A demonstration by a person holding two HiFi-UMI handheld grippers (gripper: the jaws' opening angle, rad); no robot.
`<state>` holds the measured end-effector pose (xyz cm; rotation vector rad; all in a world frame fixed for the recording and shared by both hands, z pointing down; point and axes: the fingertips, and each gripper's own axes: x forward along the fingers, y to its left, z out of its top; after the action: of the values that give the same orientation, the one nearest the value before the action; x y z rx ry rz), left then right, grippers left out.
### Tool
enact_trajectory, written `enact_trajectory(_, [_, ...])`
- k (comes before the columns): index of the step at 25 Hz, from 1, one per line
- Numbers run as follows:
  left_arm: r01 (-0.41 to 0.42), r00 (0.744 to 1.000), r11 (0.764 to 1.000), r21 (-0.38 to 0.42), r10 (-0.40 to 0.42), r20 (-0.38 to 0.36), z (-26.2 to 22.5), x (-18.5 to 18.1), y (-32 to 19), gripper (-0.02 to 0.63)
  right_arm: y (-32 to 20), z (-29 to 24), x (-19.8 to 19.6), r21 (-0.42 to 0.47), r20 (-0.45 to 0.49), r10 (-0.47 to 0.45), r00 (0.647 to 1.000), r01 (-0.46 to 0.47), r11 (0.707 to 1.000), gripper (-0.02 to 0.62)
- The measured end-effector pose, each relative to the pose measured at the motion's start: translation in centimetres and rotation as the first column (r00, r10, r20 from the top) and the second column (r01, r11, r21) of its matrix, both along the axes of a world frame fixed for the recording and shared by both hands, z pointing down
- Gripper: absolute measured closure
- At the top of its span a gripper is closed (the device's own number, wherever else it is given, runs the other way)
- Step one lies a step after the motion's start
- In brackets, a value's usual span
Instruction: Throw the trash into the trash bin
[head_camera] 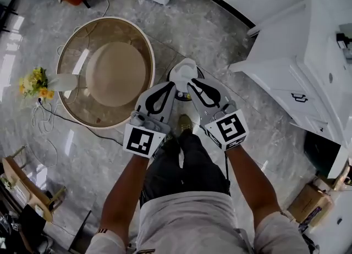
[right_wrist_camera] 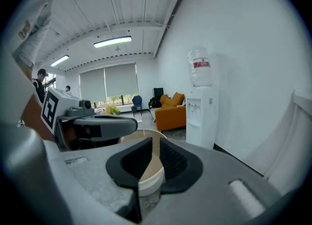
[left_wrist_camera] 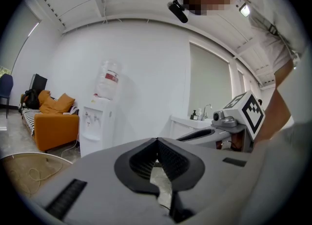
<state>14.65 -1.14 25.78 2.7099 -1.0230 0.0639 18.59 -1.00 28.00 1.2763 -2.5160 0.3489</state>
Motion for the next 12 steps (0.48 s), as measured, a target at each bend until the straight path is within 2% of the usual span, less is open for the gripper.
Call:
enact_trajectory(6, [-0.012,0.999,0.998,0.054,0.014,-0.031,-6.6,0.3,1.8,0.606,2.1,-7.9,-0.5,0.133,0.088,-0.027,0.996,0.016,0.991,0.592])
enact_trajectory(12, [-0.019,0.998,0.994,0.111,0.025,-0.052,-12.2,-0.2,4.7,0.606,5.2,-14.7,-1.3,0.265,0.151,-0.102,0.983,0.059,0.962,0.594])
